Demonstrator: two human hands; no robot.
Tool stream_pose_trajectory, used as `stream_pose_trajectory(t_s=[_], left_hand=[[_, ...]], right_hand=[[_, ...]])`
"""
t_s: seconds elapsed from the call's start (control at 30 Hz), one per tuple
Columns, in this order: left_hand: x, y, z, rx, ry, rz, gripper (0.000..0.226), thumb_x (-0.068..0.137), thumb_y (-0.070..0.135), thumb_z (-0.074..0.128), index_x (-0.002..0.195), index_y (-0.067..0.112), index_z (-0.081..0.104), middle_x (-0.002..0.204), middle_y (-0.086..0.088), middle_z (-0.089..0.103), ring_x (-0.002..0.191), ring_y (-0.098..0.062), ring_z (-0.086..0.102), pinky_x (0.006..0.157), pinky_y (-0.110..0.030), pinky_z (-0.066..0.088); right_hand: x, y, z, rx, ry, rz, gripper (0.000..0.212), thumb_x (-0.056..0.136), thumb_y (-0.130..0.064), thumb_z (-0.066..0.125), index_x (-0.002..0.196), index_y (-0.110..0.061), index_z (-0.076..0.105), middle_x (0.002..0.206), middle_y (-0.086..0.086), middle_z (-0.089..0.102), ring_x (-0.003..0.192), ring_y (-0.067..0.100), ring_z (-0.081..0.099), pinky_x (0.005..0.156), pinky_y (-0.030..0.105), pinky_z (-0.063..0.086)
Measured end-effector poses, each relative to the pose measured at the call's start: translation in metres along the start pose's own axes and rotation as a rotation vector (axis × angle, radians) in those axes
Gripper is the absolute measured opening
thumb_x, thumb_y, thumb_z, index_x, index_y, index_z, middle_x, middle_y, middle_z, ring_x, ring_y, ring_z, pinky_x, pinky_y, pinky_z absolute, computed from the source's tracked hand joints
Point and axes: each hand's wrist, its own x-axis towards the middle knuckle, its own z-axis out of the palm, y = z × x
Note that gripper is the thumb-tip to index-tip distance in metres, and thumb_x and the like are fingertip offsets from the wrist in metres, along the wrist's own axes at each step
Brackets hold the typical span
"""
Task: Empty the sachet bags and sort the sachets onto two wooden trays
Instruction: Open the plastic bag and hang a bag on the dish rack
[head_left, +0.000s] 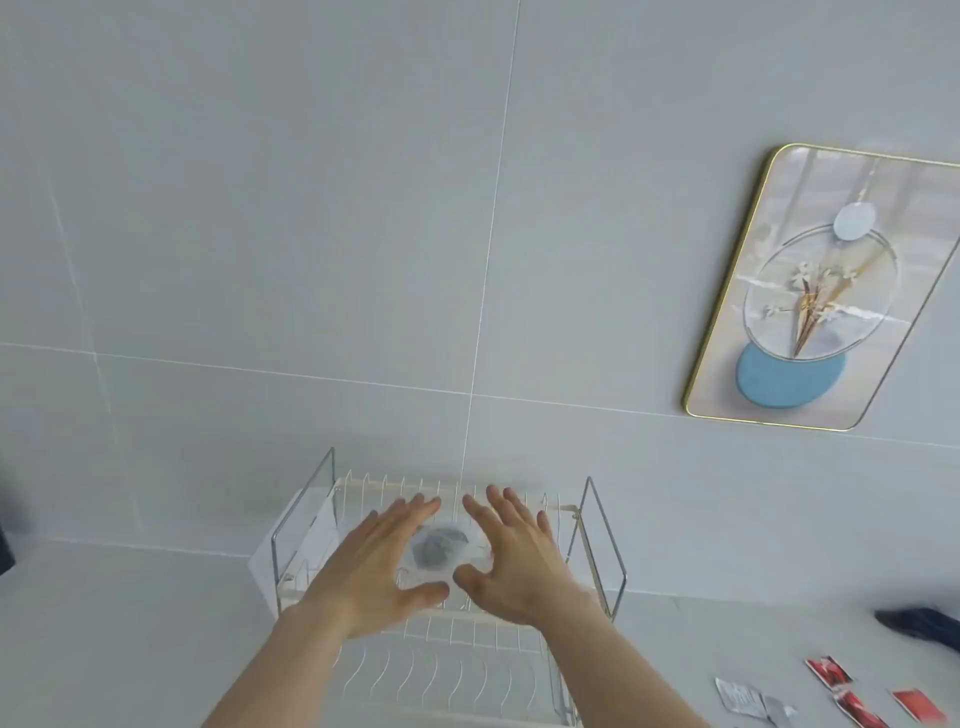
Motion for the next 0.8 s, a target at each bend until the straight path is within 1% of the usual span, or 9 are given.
stream_pose_trajectory(t_s=[0.07, 0.13, 0.2, 0.27, 0.33, 0.4, 0.6, 0.7, 0.8], left_hand=[[-0.003, 0.001, 0.001, -0.01, -0.045, -0.055, 0.088, 0.076, 0.065, 0.065, 0.147, 0.06, 0.013, 0.161, 0.029, 0.019, 0.154, -0.007, 0.007, 0.124, -0.04, 0.021], [-0.005, 0.0, 0.006, 0.028, -0.064, -0.097, 0.063, 0.079, 0.055, 0.066, 0.135, 0.058, 0.036, 0.15, 0.029, 0.044, 0.149, -0.015, 0.032, 0.115, -0.04, 0.036], [-0.006, 0.0, 0.009, 0.074, -0.027, -0.082, 0.032, 0.084, 0.048, 0.063, 0.114, 0.052, 0.051, 0.129, 0.026, 0.063, 0.128, -0.013, 0.055, 0.1, -0.036, 0.048], [-0.004, -0.001, 0.01, 0.109, 0.046, -0.06, 0.015, 0.092, 0.045, 0.057, 0.107, 0.046, 0.057, 0.114, 0.022, 0.07, 0.111, -0.013, 0.065, 0.087, -0.035, 0.052], [-0.001, -0.001, 0.011, 0.107, 0.105, -0.048, 0.016, 0.098, 0.045, 0.05, 0.108, 0.042, 0.062, 0.108, 0.019, 0.073, 0.102, -0.013, 0.068, 0.078, -0.033, 0.051], [0.004, 0.002, 0.008, 0.083, 0.159, -0.036, 0.022, 0.1, 0.046, 0.048, 0.109, 0.038, 0.066, 0.106, 0.018, 0.073, 0.098, -0.012, 0.069, 0.075, -0.03, 0.051], [0.028, 0.027, -0.038, -0.049, 0.353, 0.015, 0.021, 0.097, 0.043, 0.048, 0.104, 0.036, 0.067, 0.094, 0.017, 0.075, 0.089, -0.012, 0.07, 0.078, -0.037, 0.056], [0.036, 0.053, -0.074, -0.16, 0.437, 0.085, 0.018, 0.097, 0.038, 0.053, 0.101, 0.034, 0.07, 0.085, 0.018, 0.076, 0.083, -0.006, 0.072, 0.075, -0.039, 0.058], [0.034, 0.086, -0.105, -0.36, 0.468, 0.144, 0.022, 0.099, 0.034, 0.053, 0.097, 0.03, 0.074, 0.081, 0.011, 0.077, 0.078, -0.004, 0.072, 0.077, -0.032, 0.058]], right_hand=[[-0.001, -0.002, 0.006, -0.078, -0.045, -0.052, 0.08, 0.08, -0.051, 0.055, 0.155, -0.034, 0.032, 0.167, 0.0, 0.026, 0.158, 0.02, 0.006, 0.127, 0.051, 0.003], [-0.004, -0.002, 0.016, -0.14, -0.086, -0.059, 0.072, 0.078, -0.051, 0.059, 0.147, -0.033, 0.048, 0.156, -0.001, 0.047, 0.156, 0.021, 0.018, 0.127, 0.049, 0.006], [-0.005, -0.002, 0.023, -0.177, -0.099, -0.061, 0.064, 0.079, -0.051, 0.06, 0.14, -0.033, 0.055, 0.146, -0.002, 0.058, 0.152, 0.021, 0.028, 0.124, 0.049, 0.01], [-0.004, -0.002, 0.026, -0.208, -0.058, -0.075, 0.05, 0.087, -0.049, 0.059, 0.133, -0.031, 0.061, 0.135, -0.002, 0.066, 0.143, 0.022, 0.042, 0.121, 0.045, 0.02], [-0.001, -0.001, 0.026, -0.186, 0.037, -0.077, 0.031, 0.096, -0.042, 0.054, 0.118, -0.028, 0.07, 0.115, 0.001, 0.073, 0.12, 0.025, 0.058, 0.111, 0.042, 0.034], [0.003, 0.0, 0.024, -0.117, 0.116, -0.068, 0.026, 0.1, -0.036, 0.05, 0.107, -0.025, 0.073, 0.102, 0.002, 0.074, 0.104, 0.026, 0.062, 0.103, 0.039, 0.04], [0.024, -0.01, -0.015, 0.382, 0.383, -0.044, 0.014, 0.096, -0.027, 0.063, 0.092, -0.024, 0.076, 0.088, -0.007, 0.08, 0.087, 0.016, 0.071, 0.082, 0.034, 0.054], [0.024, -0.022, -0.058, 0.635, 0.462, -0.066, 0.015, 0.097, -0.018, 0.063, 0.091, -0.019, 0.076, 0.085, -0.005, 0.08, 0.087, 0.009, 0.074, 0.081, 0.03, 0.057], [0.011, -0.033, -0.103, 0.862, 0.477, -0.091, 0.017, 0.1, -0.014, 0.058, 0.095, -0.008, 0.073, 0.086, 0.005, 0.08, 0.087, 0.016, 0.077, 0.085, 0.033, 0.059]])
